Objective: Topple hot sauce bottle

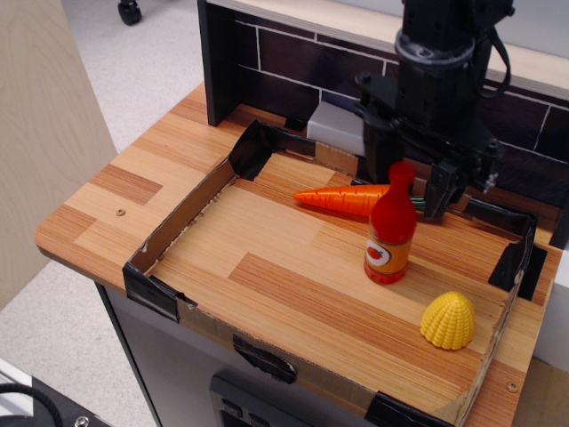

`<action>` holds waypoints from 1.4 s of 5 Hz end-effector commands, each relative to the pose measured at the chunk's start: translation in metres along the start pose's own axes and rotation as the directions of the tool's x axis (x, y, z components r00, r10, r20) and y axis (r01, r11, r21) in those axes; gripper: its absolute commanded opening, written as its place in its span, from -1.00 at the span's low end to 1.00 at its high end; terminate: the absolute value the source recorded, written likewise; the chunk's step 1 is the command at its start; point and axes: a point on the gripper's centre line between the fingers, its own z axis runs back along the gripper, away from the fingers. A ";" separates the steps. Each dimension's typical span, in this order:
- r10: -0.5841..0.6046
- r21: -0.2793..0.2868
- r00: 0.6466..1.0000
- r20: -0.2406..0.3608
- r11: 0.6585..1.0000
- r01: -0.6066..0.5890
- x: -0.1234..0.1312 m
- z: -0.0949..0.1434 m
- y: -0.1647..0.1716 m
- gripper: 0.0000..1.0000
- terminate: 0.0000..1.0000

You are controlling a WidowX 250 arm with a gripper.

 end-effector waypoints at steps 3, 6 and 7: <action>0.166 0.210 0.943 -0.288 0.972 -0.107 0.014 0.026 0.011 -1.00 -1.00; 0.021 0.106 0.893 -0.449 0.994 0.030 0.013 -0.007 -0.002 -1.00 -1.00; -0.093 0.070 0.925 -0.369 0.989 0.128 0.011 -0.009 -0.008 -1.00 -1.00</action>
